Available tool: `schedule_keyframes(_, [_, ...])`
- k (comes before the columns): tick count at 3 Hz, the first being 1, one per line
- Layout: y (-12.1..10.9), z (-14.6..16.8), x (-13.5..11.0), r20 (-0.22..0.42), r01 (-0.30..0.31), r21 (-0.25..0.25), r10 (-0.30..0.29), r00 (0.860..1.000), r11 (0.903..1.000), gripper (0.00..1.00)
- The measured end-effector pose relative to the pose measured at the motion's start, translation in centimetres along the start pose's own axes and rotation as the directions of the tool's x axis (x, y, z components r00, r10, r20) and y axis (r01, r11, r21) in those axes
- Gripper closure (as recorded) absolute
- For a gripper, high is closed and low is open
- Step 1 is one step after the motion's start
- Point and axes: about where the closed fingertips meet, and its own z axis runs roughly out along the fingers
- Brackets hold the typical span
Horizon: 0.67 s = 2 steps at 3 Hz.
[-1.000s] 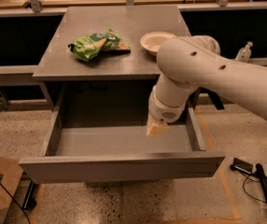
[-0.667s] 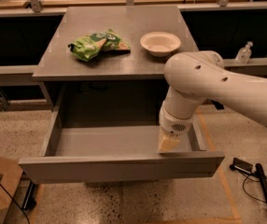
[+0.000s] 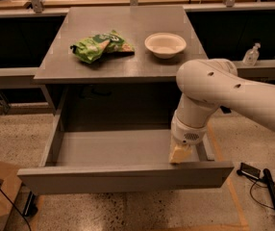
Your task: Close top drawer
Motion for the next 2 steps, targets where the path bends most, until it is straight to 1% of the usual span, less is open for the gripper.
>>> schedule_keyframes(1, [0.0, -0.1, 0.0, 0.0, 0.0, 0.0, 0.0, 1.0, 1.0, 1.0])
schedule_keyframes(2, [3.1, -1.6, 1.5, 0.013, -0.033, 0.055, 0.032, 0.999, 0.998, 1.0])
